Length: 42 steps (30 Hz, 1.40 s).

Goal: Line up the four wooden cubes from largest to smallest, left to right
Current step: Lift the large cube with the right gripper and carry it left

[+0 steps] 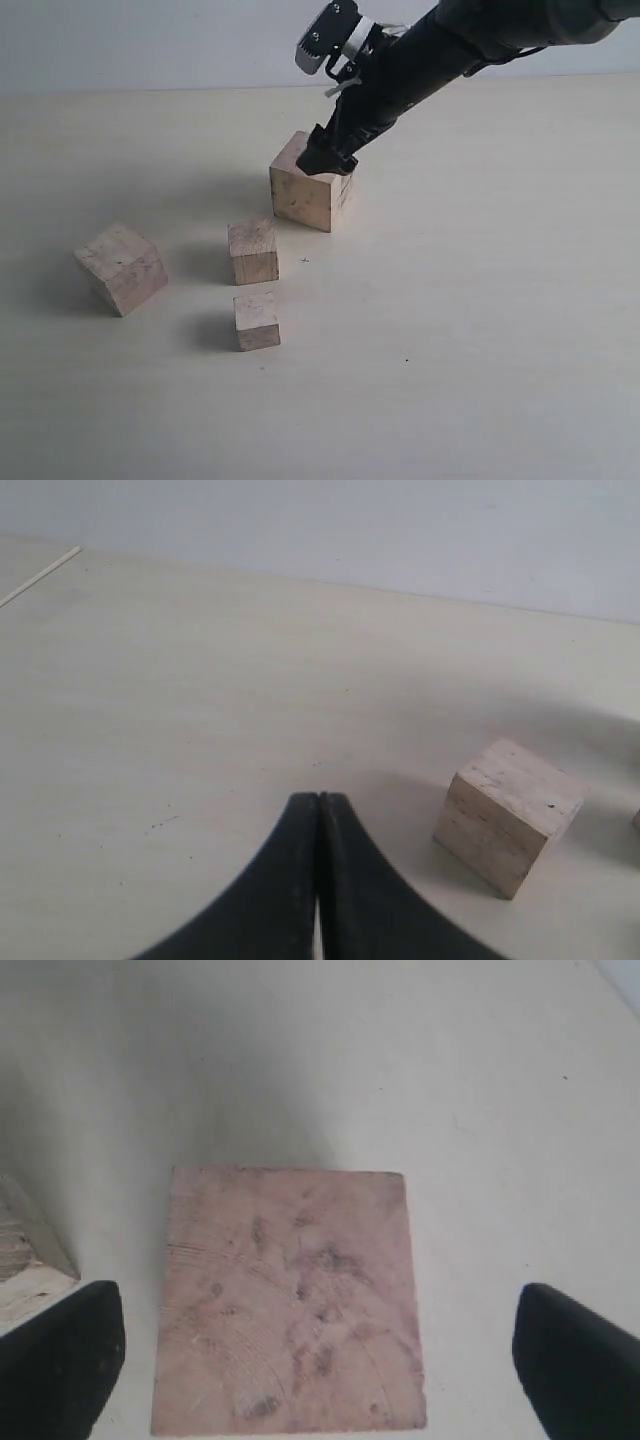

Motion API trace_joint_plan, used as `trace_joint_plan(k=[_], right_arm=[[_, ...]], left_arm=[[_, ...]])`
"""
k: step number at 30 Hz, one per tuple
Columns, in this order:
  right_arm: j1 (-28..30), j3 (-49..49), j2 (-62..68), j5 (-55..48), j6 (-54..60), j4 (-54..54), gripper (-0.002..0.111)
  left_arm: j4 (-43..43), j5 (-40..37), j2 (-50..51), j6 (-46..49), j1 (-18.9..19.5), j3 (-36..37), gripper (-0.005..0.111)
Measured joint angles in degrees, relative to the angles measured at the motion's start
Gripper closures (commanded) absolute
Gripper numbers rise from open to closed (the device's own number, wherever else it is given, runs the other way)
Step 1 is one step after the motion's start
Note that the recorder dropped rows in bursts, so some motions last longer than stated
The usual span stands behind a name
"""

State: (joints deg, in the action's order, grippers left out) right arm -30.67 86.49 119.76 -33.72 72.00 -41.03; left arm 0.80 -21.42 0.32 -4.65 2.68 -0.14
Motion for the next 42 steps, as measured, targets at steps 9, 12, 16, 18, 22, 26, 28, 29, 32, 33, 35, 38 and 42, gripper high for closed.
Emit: trace_joint_plan(k=[9, 12, 16, 18, 22, 26, 28, 29, 32, 33, 35, 38, 42], right_arm=[[0.0, 0.0, 3.1, 0.0, 6.54, -5.74, 0.006], [0.0, 0.0, 4.41, 0.16, 8.99, -7.22, 0.006], [0.0, 0.0, 5.58, 1.48, 10.34, -7.43, 0.006], [0.0, 0.0, 5.69, 2.4, 10.93, -7.58, 0.006], [0.0, 0.88, 6.17, 2.91, 13.22, -8.31, 0.006], [0.0, 1.0, 7.48, 2.69, 13.45, -8.87, 0.025], [0.0, 1.0, 8.22, 1.53, 13.45, -8.87, 0.056], [0.0, 1.0, 8.34, 1.41, 13.45, -9.06, 0.085], [0.0, 1.0, 8.06, -0.22, 11.96, -9.06, 0.108], [0.0, 1.0, 7.77, -1.12, 11.6, -9.3, 0.108], [0.0, 1.0, 7.04, -3.08, 11.06, -10.34, 0.108], [0.0, 1.0, 5.26, -3.96, 10.91, -12.91, 0.108], [0.0, 1.0, 2.22, -5.12, 12.52, -18.3, 0.108]], left_arm=[[0.0, 0.0, 0.0, 0.0, 0.0, 0.0, 0.107], [0.0, 0.12, 0.0, 0.0, 0.0, 0.0, 0.107], [0.0, 0.12, 0.0, 0.0, 0.0, 0.0, 0.107], [0.0, 0.12, 0.0, 0.0, 0.0, 0.0, 0.107], [0.13, 0.12, 0.0, 0.0, 0.0, 0.0, 0.107], [0.13, 0.12, 0.0, 0.0, 0.0, 0.0, 0.107], [0.13, 0.12, 0.0, 0.0, 0.0, 0.0, 0.107], [0.13, 0.12, 0.0, 0.0, 0.0, 0.0, 0.107], [0.13, 0.12, 0.0, 0.0, 0.0, 0.0, 0.107], [0.13, 0.12, 0.0, 0.0, 0.0, 0.0, 0.107], [0.13, 0.12, 0.0, 0.0, 0.0, 0.0, 0.107], [0.13, 0.12, 0.0, 0.0, 0.0, 0.0, 0.107], [0.13, 0.12, 0.0, 0.0, 0.0, 0.0, 0.107]])
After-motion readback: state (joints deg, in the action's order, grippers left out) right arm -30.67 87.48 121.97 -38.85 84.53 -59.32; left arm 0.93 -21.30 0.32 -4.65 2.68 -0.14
